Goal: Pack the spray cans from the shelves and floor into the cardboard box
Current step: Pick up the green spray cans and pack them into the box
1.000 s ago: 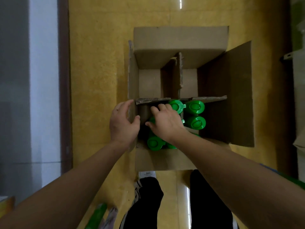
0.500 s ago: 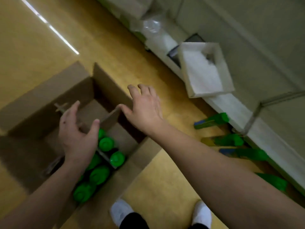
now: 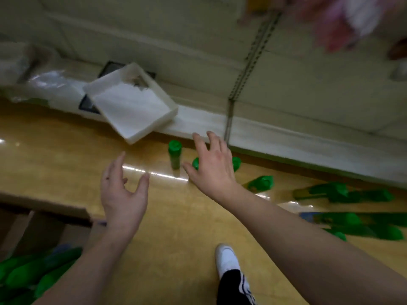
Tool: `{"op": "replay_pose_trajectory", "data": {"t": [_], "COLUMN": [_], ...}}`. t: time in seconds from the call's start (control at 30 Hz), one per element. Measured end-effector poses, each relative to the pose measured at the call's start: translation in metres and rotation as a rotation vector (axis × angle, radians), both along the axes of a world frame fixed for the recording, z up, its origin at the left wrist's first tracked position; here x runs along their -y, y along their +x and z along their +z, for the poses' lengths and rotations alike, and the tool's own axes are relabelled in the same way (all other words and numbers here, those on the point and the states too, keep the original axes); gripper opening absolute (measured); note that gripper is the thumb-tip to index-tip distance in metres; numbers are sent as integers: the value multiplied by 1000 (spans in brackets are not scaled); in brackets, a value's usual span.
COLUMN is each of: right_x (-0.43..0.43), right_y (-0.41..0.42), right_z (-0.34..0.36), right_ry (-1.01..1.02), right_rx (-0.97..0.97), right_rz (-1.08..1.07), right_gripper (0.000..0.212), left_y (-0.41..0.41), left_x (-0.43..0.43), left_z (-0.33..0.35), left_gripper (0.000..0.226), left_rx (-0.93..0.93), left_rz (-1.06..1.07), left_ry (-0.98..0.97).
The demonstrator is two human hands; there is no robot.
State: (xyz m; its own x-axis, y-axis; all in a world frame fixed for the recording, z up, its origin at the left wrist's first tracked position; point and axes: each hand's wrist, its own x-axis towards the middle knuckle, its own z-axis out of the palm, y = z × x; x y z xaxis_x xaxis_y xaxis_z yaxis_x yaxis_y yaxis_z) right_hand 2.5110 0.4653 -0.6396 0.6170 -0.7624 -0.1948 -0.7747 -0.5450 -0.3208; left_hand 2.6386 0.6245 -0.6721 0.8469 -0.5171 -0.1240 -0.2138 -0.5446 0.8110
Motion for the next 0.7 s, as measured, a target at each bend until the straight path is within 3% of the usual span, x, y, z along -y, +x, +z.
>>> {"op": "replay_pose_trajectory", "data": {"t": [0.2, 0.37, 0.7], "right_x": [49, 39, -39], "right_y": [-132, -224, -371], "right_z": [110, 197, 256], "right_ry": [17, 26, 62], "right_rx": [3, -13, -3], "right_rz": [-251, -454, -950], "right_gripper": [75, 76, 80], "left_y": [-101, -183, -306], "left_x": [108, 147, 154], "left_z": [115, 219, 286], "left_gripper": [68, 64, 69], "left_rx": [90, 103, 142], "left_rz": [-258, -478, -1011], "left_ry": [-1, 28, 83]}}
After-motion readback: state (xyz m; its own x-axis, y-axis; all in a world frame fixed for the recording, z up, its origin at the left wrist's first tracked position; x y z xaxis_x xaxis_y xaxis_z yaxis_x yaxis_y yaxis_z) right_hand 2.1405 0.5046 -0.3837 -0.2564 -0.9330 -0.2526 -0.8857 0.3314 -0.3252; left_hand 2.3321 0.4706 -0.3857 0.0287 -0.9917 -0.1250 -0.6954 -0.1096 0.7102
